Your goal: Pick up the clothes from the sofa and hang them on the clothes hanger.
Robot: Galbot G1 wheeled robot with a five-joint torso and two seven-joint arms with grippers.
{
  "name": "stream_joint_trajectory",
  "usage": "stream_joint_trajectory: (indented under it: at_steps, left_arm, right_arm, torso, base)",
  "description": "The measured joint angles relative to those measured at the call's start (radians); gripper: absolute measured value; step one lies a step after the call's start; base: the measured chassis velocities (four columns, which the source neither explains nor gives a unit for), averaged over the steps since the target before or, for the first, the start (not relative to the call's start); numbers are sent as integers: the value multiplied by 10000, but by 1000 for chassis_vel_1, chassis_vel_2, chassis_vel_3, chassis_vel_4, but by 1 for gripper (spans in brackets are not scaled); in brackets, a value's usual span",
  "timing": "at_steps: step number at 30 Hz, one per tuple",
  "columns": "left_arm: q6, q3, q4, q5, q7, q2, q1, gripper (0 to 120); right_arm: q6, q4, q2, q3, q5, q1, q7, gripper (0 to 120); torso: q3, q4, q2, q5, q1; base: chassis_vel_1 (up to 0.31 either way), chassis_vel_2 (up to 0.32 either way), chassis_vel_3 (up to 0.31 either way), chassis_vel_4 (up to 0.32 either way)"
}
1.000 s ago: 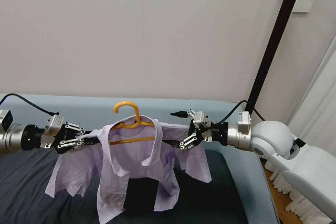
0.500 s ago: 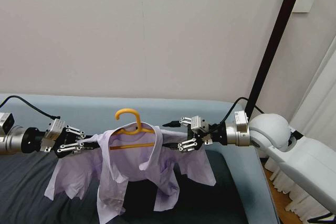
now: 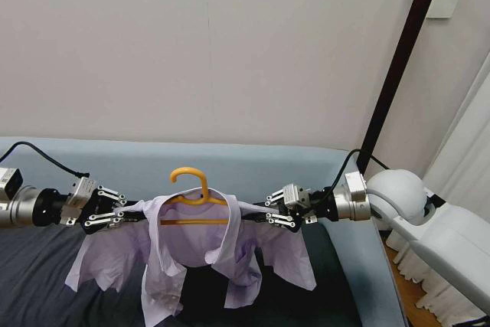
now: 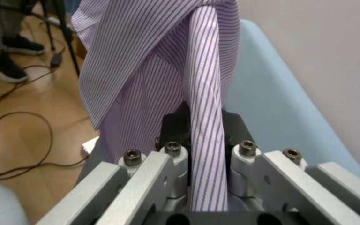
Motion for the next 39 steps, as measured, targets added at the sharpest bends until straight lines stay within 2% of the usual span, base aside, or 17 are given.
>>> stream_joint_trajectory:
  at_steps: [3, 5, 8, 9, 13, 14, 17, 18, 22, 23, 24, 27, 28, 30, 33, 34, 39]
  left_arm:
    - [-755, -173, 253, -817, -694, -124, -67, 30]
    - [-842, -204, 318, -894, -788, -137, -103, 34]
    - [-1357, -285, 842, -1194, -1558, -154, -423, 51]
    - [-1357, -285, 842, -1194, -1558, -154, -423, 51]
    - [-1769, -351, 1082, -1510, -2417, -387, -569, 66]
    - [-1769, -351, 1082, -1510, -2417, -387, -569, 66]
    - [-2050, -396, 923, -1216, -2904, -1009, -411, 81]
    - [-2050, -396, 923, -1216, -2904, -1009, -411, 81]
    - [-2095, -496, 127, -293, -3849, -2367, -66, 98]
    - [-2069, -505, -181, -127, -4167, -2778, 94, 99]
    - [-2069, -505, -181, -127, -4167, -2778, 94, 99]
    - [-1810, -338, -1138, 519, -5103, -4300, 708, 100]
    - [-1810, -338, -1138, 519, -5103, -4300, 708, 100]
    - [-1669, -45, -1535, 1023, -5372, -5331, 1196, 100]
    - [-1681, 242, -1416, 1942, -5390, -6343, 1549, 100]
    - [-1681, 242, -1416, 1942, -5390, -6343, 1549, 100]
    - [-1921, 470, -1002, 3258, -5392, -7332, 1918, 100]
  right_arm:
    - [-169, 416, -480, 388, 655, -374, 1137, 5]
    - [-263, 497, -592, 460, 875, -411, 1357, 5]
    - [-853, 1013, -1420, 815, 2566, -454, 2842, 4]
    - [-853, 1013, -1420, 815, 2566, -454, 2842, 4]
    - [-2119, 1910, -2319, 1262, 4049, -481, 5501, 4]
    - [-2119, 1910, -2319, 1262, 4049, -481, 5501, 4]
    - [-3342, 2670, -3038, 1641, 4853, -384, 7692, 4]
    - [-3342, 2670, -3038, 1641, 4853, -384, 7692, 4]
    - [-4566, 3520, -4014, 2228, 5808, -336, 9543, 4]
    - [-4792, 3700, -4225, 2331, 6085, -291, 9819, 4]
    - [-4792, 3700, -4225, 2331, 6085, -291, 9819, 4]
    - [-5672, 4301, -4714, 2423, 7725, 344, 11267, 4]
    - [-5672, 4301, -4714, 2423, 7725, 344, 11267, 4]
    - [-5805, 4511, -5064, 2424, 8305, 705, 11859, 4]
    - [-5821, 4609, -5529, 2419, 8712, 844, 12211, 4]
    - [-5821, 4609, -5529, 2419, 8712, 844, 12211, 4]
    - [-5815, 4632, -5725, 2420, 9229, 1038, 12916, 4]
  torso:
    - [1, -1, 0, -1, -1]
    - [0, -2, 0, 0, 0]
    - [0, -2, 0, 0, 0]
    - [0, -2, 0, 0, 0]
    - [0, -1, 0, 2, -1]
    - [0, -1, 0, 2, -1]
    - [-1, 0, 0, 0, 0]
    - [-1, 0, 0, 0, 0]
    - [0, -4, 1, 2, -1]
    - [0, -5, 0, 3, -1]
    - [0, -5, 0, 3, -1]
    - [-1, -2, 1, 1, -1]
    - [-1, -2, 1, 1, -1]
    - [-1, 0, 2, -3, -1]
    - [-1, 0, 2, 1, -1]
    - [-1, 0, 2, 1, -1]
    - [0, -3, 1, 4, -1]
  base:
    - [0, 0, 0, 0]
    - [0, 0, 0, 0]
    - [0, 0, 0, 0]
    - [0, 0, 0, 0]
    - [0, 0, 0, 0]
    - [0, 0, 0, 0]
    - [0, 0, 0, 0]
    - [0, 0, 0, 0]
    - [0, 0, 0, 0]
    - [0, 0, 0, 0]
    - [0, 0, 0, 0]
    - [0, 0, 0, 0]
    - [0, 0, 0, 0]
    - [0, 0, 0, 0]
    - [0, 0, 0, 0]
    - [0, 0, 0, 0]
    - [0, 0, 0, 0]
